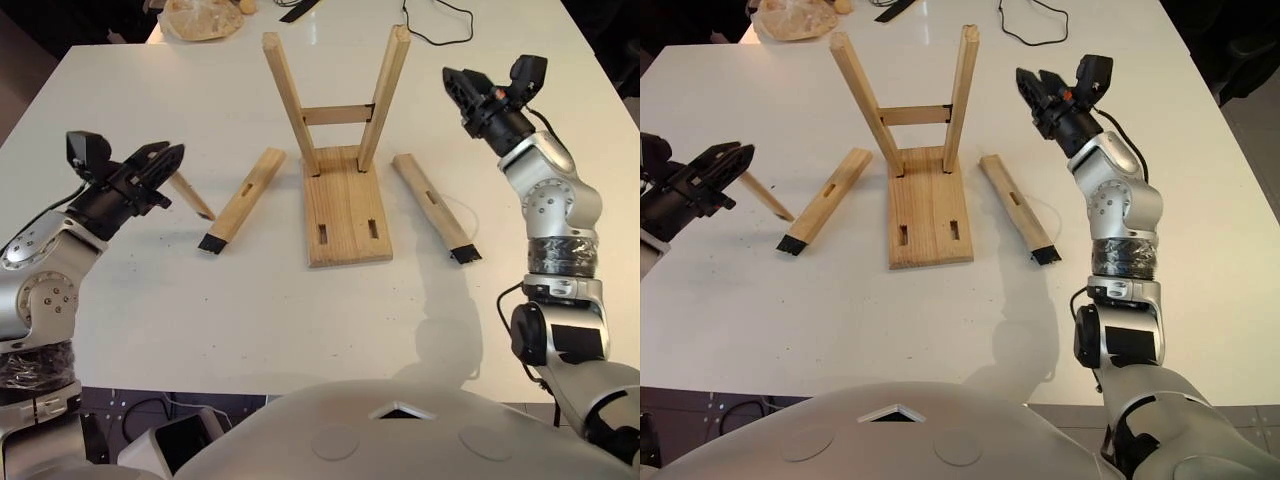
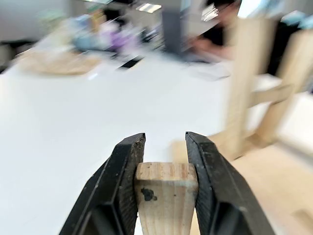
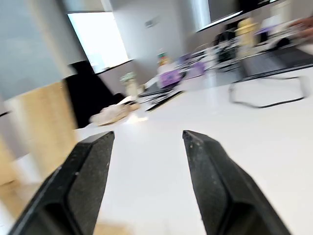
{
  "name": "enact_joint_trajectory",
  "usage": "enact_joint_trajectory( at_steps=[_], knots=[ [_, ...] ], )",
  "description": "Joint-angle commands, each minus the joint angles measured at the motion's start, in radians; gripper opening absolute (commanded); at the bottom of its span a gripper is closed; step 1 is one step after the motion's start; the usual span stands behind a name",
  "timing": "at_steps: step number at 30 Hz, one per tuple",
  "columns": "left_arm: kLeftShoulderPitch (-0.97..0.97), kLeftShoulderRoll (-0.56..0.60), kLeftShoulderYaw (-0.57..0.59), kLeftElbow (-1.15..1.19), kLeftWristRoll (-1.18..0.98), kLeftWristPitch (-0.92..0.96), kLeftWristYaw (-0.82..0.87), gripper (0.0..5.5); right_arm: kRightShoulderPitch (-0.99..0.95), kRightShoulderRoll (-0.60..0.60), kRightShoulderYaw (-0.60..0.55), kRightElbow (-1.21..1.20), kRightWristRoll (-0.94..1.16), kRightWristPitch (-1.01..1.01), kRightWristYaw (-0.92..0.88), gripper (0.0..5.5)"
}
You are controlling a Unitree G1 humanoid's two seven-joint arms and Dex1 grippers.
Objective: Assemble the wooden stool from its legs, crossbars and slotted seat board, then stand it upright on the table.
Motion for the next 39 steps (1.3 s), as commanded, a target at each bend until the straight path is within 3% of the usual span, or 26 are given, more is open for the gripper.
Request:
enact_joint_trajectory(
  at_steps=[1,4,13,20,27,31,34,39],
  knots=[
    [-0.031,0.031,0.006,0.117,0.104,-0.058,-0.074,1.30,-0.039,-0.022,0.032,0.135,-0.219,-0.210,-0.109,2.57],
    [-0.020,0.019,0.000,0.143,0.137,-0.063,-0.121,1.30,-0.045,-0.038,0.061,0.210,-0.318,-0.259,-0.133,2.57],
    [0.068,-0.061,-0.052,-0.065,0.083,0.052,-0.154,1.30,-0.035,-0.047,0.034,0.258,-0.365,-0.323,-0.131,2.57],
    [-0.019,-0.076,-0.103,-0.187,0.021,0.121,-0.189,1.30,0.013,-0.040,-0.001,0.232,-0.362,-0.318,-0.140,2.57],
    [-0.195,-0.037,-0.089,-0.084,0.068,0.058,-0.269,1.30,-0.018,-0.036,-0.006,0.289,-0.364,-0.334,-0.132,2.57],
    [-0.337,-0.035,-0.169,0.074,0.161,-0.041,-0.376,1.30,-0.047,-0.031,-0.001,0.353,-0.370,-0.373,-0.121,2.57],
    [-0.362,-0.031,-0.205,0.212,0.254,-0.109,-0.405,1.30,-0.053,-0.026,0.010,0.374,-0.386,-0.407,-0.121,2.57],
    [-0.282,-0.069,-0.200,0.221,0.281,-0.131,-0.402,1.30,-0.033,-0.035,-0.020,0.406,-0.376,-0.410,-0.144,2.57]
  ],
)
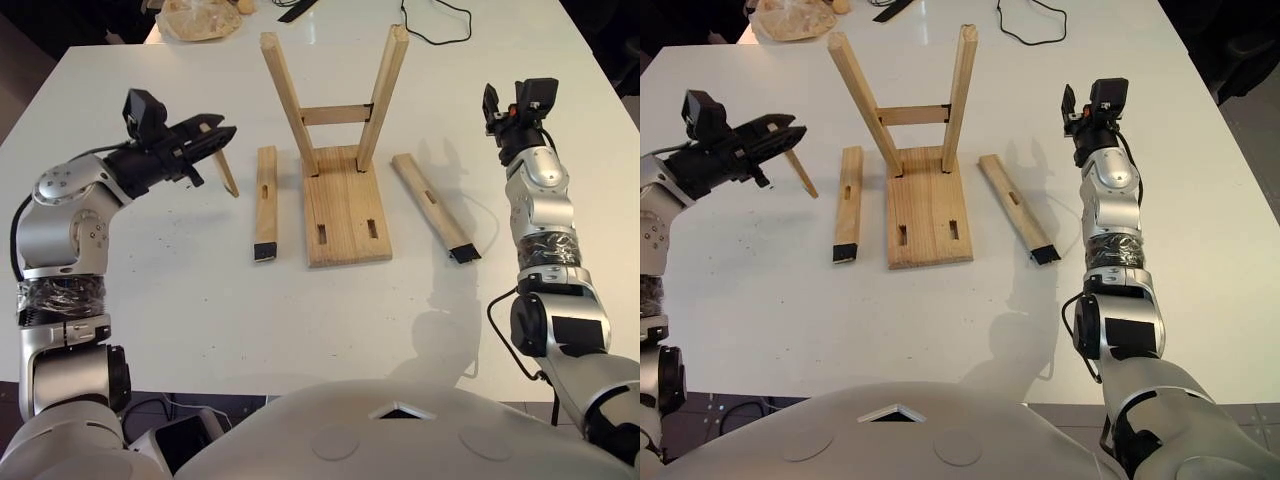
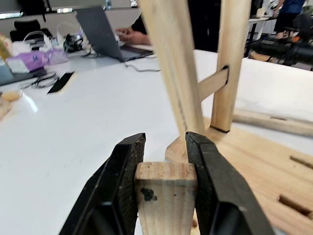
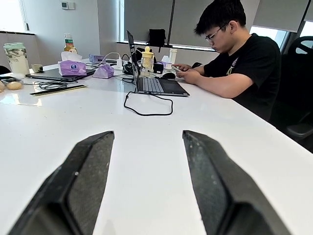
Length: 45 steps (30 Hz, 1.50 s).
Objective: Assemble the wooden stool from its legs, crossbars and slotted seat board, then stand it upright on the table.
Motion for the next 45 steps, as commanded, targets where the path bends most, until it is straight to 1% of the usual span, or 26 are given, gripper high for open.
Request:
enact_joint_trajectory(
  at_steps=[1,5,9,15,19,22,24,28,35,40,45],
  knots=[
    [0.064,-0.032,-0.007,-0.027,0.016,-0.009,-0.001,1.30,-0.002,-0.005,-0.027,0.028,0.002,-0.003,-0.019,2.57],
    [0.133,-0.060,-0.008,-0.129,-0.016,0.028,0.004,1.30,-0.017,-0.002,-0.024,0.056,-0.009,-0.013,-0.012,2.57],
    [0.163,-0.093,-0.037,-0.235,-0.045,0.072,0.007,1.30,-0.039,-0.005,-0.027,0.087,-0.011,-0.024,-0.014,2.57],
    [0.135,-0.112,-0.031,-0.272,-0.062,0.099,0.016,1.30,-0.062,-0.004,-0.032,0.125,-0.012,-0.045,-0.018,2.57],
    [0.095,-0.089,0.014,-0.278,-0.083,0.103,0.016,1.30,-0.060,-0.008,-0.038,0.136,-0.010,-0.054,-0.021,2.57],
    [0.011,-0.085,0.026,-0.214,-0.080,0.083,0.001,1.30,-0.053,-0.005,-0.044,0.137,-0.010,-0.063,-0.032,2.57],
    [-0.053,-0.103,-0.006,-0.116,-0.031,0.013,-0.034,1.30,-0.034,0.004,-0.044,0.134,-0.010,-0.071,-0.040,2.57],
    [-0.121,-0.126,-0.059,0.045,0.032,-0.070,-0.092,1.30,-0.021,0.018,-0.032,0.137,-0.015,-0.078,-0.040,2.57],
    [-0.235,-0.189,-0.081,0.280,0.090,-0.208,-0.145,1.30,-0.037,0.012,-0.039,0.181,-0.012,-0.085,-0.045,2.57],
    [-0.271,-0.236,-0.109,0.385,0.123,-0.260,-0.183,1.30,-0.058,0.012,-0.035,0.228,-0.014,-0.098,-0.036,2.57],
    [-0.245,-0.256,-0.128,0.419,0.152,-0.294,-0.199,1.30,-0.071,0.010,-0.030,0.247,-0.017,-0.104,-0.032,2.57]
  ],
)
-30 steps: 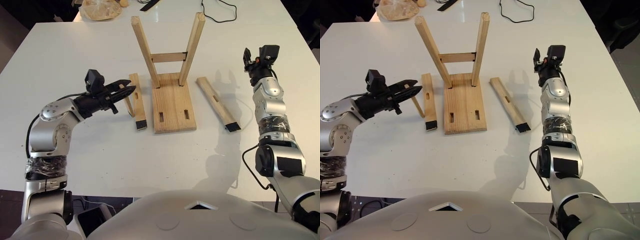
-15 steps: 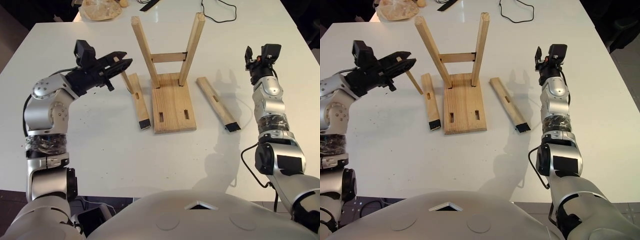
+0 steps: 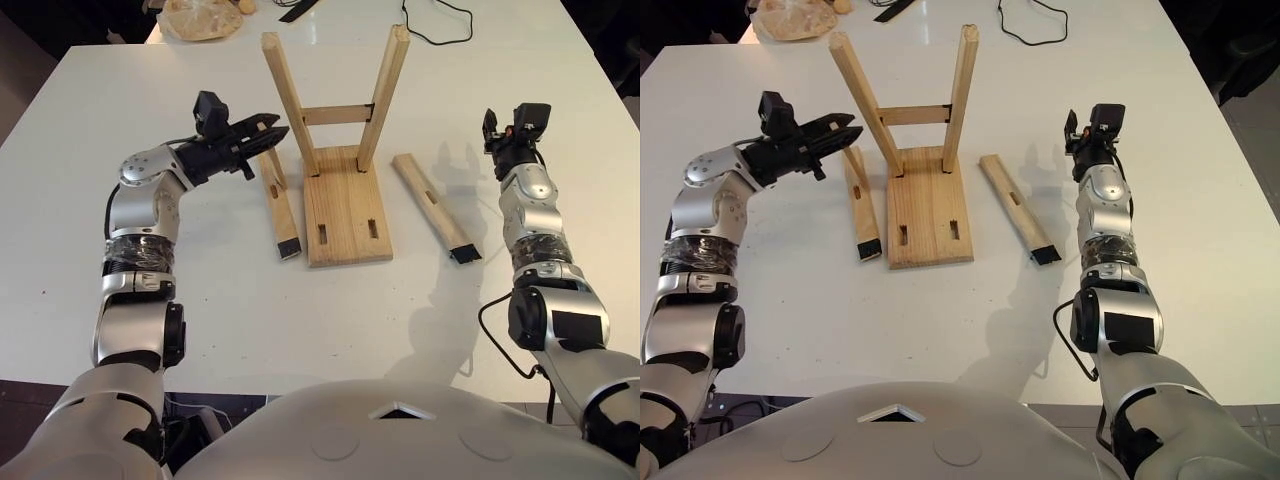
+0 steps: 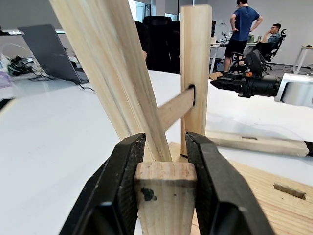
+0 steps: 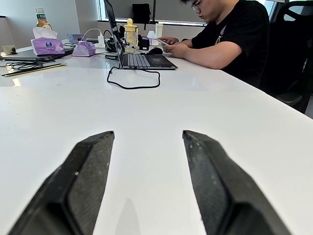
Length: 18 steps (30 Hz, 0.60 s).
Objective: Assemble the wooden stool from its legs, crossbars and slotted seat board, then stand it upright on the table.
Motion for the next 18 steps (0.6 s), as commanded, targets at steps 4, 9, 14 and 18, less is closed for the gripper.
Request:
enact_joint_trajectory(
  at_steps=[4,9,14,18],
  knots=[
    [0.074,0.009,-0.012,-0.043,0.015,0.010,-0.032,1.30,-0.018,-0.012,-0.013,0.015,-0.003,-0.010,0.002,2.57],
    [0.161,0.035,0.015,-0.147,-0.018,0.057,-0.024,1.30,0.002,-0.009,-0.015,0.008,-0.003,-0.011,0.000,2.57],
    [0.215,0.039,0.041,-0.224,-0.041,0.087,0.004,1.30,0.012,-0.013,-0.019,0.006,-0.003,-0.010,-0.002,2.57],
    [0.228,0.036,0.060,-0.260,-0.053,0.103,0.024,1.30,0.010,-0.014,-0.018,0.011,-0.005,-0.011,-0.003,2.57]
  ],
)
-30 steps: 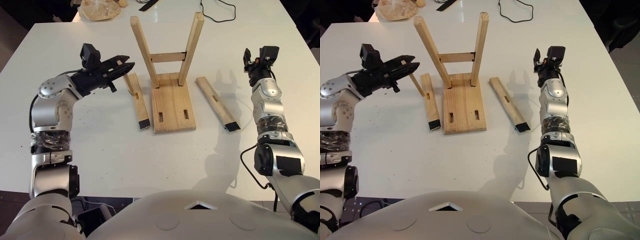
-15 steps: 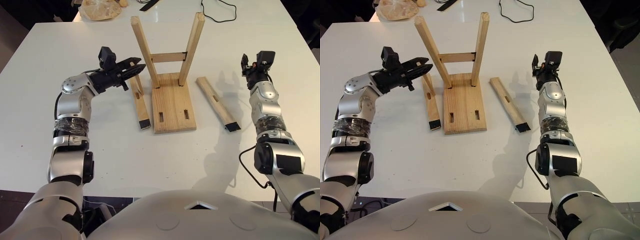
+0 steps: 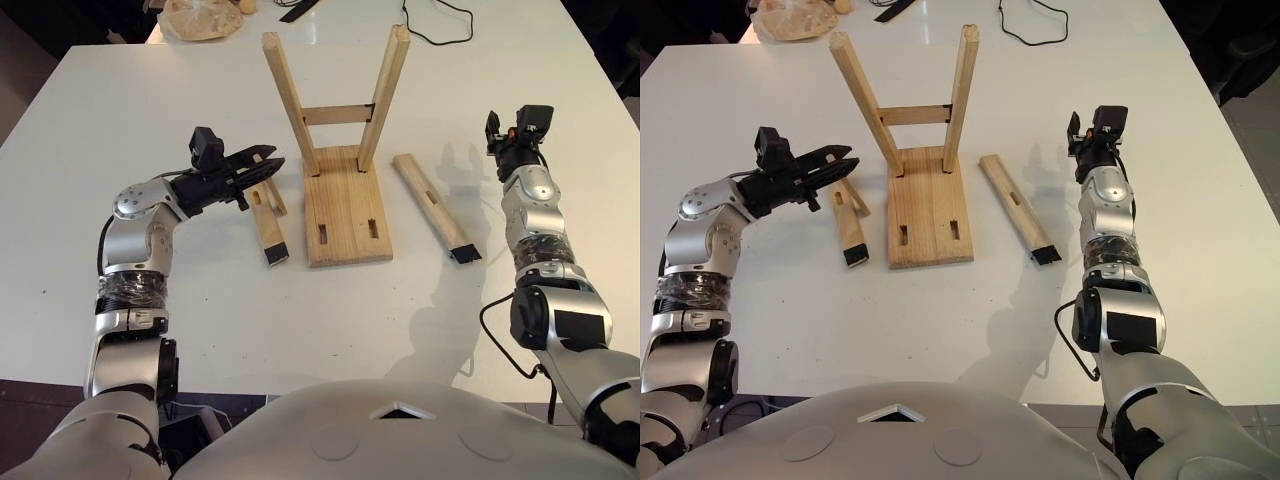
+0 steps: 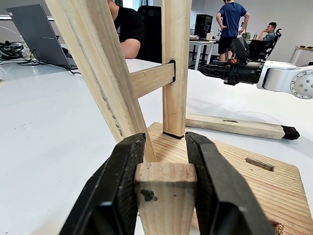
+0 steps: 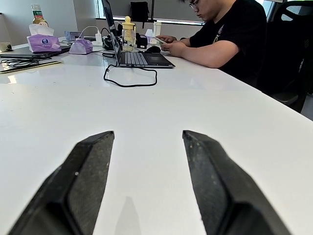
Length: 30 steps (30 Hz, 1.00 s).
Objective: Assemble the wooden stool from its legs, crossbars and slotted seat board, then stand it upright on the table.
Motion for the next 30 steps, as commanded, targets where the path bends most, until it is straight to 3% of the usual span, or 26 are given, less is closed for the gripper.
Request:
enact_joint_trajectory(
  at_steps=[1,30],
  knots=[
    [0.016,0.011,0.018,-0.039,-0.011,0.027,0.019,1.30,0.000,-0.003,-0.008,-0.001,0.001,-0.002,-0.003,2.57],
    [0.188,0.082,-0.028,-0.117,0.020,0.046,-0.010,1.30,0.024,-0.004,0.001,0.018,-0.016,-0.027,-0.013,2.57]
  ],
)
